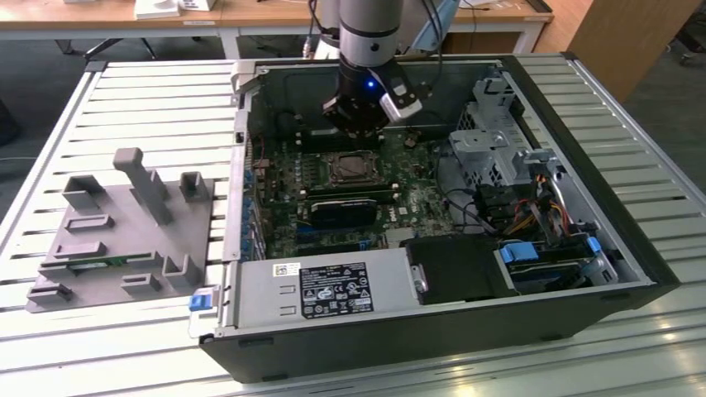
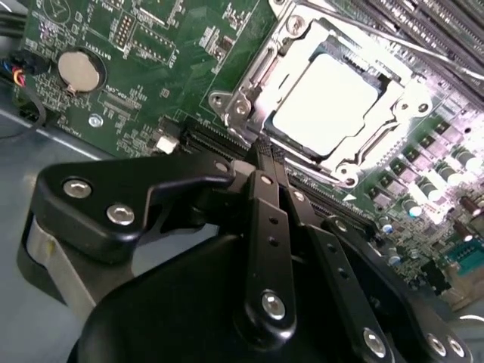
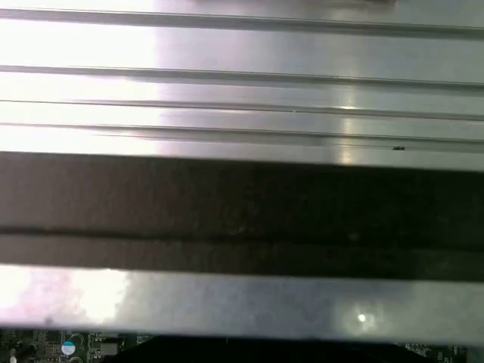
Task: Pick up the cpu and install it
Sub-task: 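Install the first cpu locking lever, then install the second cpu locking lever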
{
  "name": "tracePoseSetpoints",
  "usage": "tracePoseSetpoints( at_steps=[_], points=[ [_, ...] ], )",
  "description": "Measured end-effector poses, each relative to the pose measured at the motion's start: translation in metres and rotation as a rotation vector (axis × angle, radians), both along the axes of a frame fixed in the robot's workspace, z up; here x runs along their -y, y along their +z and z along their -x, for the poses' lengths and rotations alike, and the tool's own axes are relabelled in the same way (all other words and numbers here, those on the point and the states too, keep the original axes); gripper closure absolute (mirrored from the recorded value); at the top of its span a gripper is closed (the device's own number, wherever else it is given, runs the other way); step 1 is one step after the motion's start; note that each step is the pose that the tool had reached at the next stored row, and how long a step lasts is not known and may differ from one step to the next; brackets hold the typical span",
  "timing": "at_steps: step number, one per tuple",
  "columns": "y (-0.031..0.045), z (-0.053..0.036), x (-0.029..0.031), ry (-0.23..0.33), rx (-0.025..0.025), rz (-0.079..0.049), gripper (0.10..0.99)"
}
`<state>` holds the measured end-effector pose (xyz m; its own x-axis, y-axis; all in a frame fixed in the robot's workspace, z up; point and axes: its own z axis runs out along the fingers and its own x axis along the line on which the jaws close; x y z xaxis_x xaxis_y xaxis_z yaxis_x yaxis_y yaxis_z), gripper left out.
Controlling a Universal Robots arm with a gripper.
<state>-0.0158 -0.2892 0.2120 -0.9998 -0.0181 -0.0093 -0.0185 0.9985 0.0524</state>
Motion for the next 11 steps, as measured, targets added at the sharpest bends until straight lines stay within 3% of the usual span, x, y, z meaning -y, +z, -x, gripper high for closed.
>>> tracePoseSetpoints(
  at_steps=[11],
  points=[
    [0.0000, -0.0009, 0.0036, 0.000, 0.0000, 0.000, 0.980]
  ],
)
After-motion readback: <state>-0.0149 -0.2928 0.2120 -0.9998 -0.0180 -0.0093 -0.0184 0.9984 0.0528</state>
